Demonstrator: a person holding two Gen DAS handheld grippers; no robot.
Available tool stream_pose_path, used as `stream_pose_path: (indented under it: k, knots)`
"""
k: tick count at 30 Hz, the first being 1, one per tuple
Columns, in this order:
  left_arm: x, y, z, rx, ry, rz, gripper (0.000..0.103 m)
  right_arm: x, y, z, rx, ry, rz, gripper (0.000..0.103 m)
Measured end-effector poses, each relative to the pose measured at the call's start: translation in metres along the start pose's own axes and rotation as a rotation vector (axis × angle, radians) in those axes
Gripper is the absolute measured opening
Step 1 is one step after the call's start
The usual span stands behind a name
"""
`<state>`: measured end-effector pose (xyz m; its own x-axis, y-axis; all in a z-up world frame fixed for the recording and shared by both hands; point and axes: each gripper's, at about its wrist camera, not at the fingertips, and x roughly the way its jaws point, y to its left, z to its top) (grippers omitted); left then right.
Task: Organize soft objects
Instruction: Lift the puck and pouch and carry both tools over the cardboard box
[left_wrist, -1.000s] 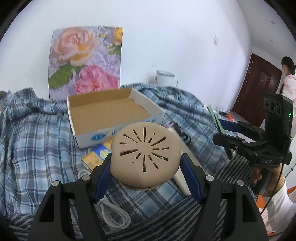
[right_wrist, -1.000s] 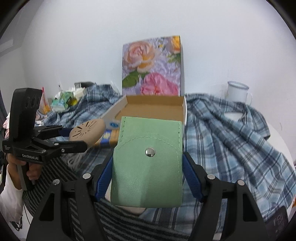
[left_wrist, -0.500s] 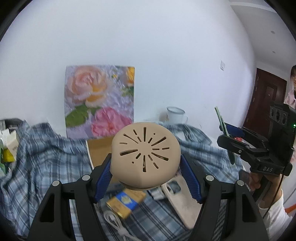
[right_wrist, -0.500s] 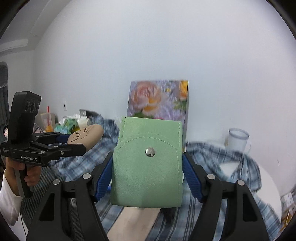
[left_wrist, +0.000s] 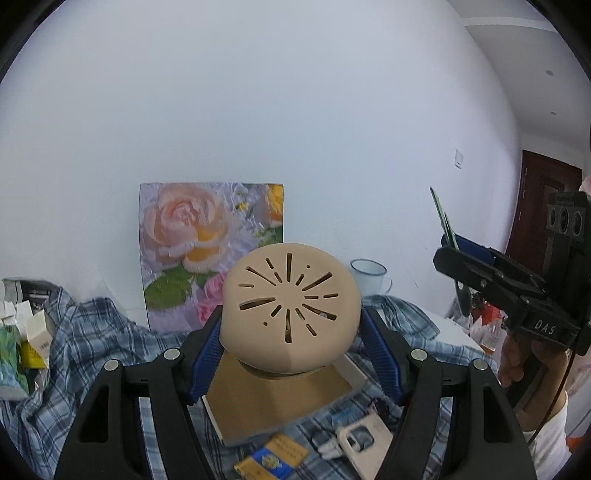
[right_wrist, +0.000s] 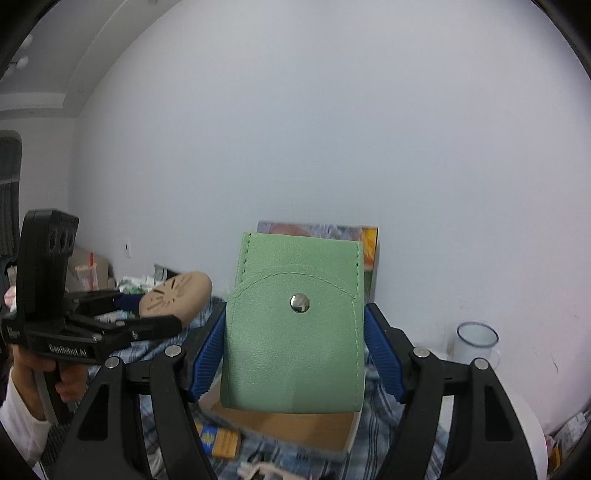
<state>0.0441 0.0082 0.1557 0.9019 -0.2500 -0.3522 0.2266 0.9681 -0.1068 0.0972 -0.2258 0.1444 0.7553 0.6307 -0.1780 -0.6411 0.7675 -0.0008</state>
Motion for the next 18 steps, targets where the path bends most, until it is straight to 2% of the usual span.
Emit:
stream_pose_path:
  k: [8,11,18]
  knots:
    - [0.018,0.001,0.029,0.027,-0.049,0.056,0.073,0.030,-0.012,0.035,0.033,-0.043,0.007,0.070]
    - [0.028,0.005,0.034,0.027,-0.048,0.066,0.073,0.046,-0.019,0.042,0.083,-0.035,0.058,0.070]
    - [0.060,0.019,0.017,0.014,-0.010,0.111,0.073,0.079,-0.030,0.031,0.124,-0.011,0.072,0.070]
